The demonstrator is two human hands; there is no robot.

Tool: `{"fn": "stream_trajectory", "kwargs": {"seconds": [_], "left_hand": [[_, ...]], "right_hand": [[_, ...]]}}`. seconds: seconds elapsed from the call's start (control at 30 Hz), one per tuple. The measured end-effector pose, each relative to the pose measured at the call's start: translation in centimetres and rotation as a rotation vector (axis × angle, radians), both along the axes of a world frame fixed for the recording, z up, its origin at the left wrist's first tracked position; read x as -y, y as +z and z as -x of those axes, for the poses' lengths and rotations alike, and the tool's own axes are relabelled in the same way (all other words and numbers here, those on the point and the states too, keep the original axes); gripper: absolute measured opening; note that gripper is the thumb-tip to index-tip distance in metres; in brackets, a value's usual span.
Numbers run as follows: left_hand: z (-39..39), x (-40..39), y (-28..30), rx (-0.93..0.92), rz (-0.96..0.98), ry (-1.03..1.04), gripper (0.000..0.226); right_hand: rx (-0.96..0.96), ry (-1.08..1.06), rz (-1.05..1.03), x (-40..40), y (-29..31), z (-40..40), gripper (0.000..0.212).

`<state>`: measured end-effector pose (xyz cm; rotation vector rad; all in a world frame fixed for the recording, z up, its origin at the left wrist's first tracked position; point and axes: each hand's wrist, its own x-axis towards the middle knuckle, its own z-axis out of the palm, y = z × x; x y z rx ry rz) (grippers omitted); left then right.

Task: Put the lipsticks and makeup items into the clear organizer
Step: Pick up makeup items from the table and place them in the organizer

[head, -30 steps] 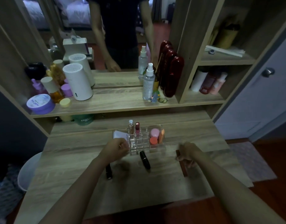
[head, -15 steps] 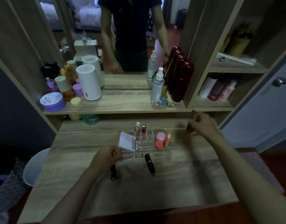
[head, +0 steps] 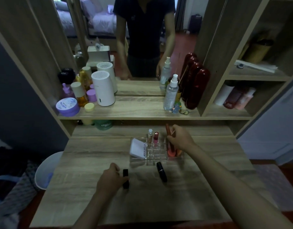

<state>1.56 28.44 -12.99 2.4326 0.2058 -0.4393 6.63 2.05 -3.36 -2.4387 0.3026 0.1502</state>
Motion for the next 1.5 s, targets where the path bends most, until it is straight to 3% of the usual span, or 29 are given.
{"fn": "stream_trajectory", "kwargs": {"seconds": [0.1,0.2,0.47,0.6,0.8,0.9,0.97,1.1,1.5], "left_hand": [[0.0,0.3,-0.2,0.009,0.016,0.001,0.036],[0.1,0.3,-0.2,0.003,0.024,-0.023,0.033],[0.3,0.2,0.0,-0.008,-0.021,-0.088,0.017],[0.6,0.1,-0.1,0.005,-0.047,-0.128,0.031],[0.6,0.5,0.3,0.051,0.035,-0.185,0.01],[0.3,0.9,1.1,0.119,0.087,-0.167,0.014],[0.0,1.2,1.8,0.156,0.144,-0.107,0.004],[-0.7,1.9,3.2,0.151,0.233,-0.002,0.025],[-3.2,5.2,5.6,0.301,0.378,0.084,0.028]], "right_hand": [[-0.048,-0.002,0.043,-0.4,-0.8,-0.3,0.004],[-0.085,-0.019,0.093,-0.5,-1.2,-0.7,0.019],[-0.146,-0.021,0.29,-0.2,-1.4,-1.6,0.021],[-0.123,0.047,0.406,-0.5,-1.5,-2.2,0.016],[-0.147,0.207,0.624,-1.7,-1.7,-3.3,0.029],[-0.168,0.261,0.634,-2.1,-2.1,-3.8,0.032],[-0.169,0.291,0.613,-2.3,-2.3,-4.0,0.031],[-0.141,0.292,0.585,-2.6,-2.2,-4.4,0.025],[-0.133,0.257,0.51,-2.2,-2.3,-4.4,0.018]]}}
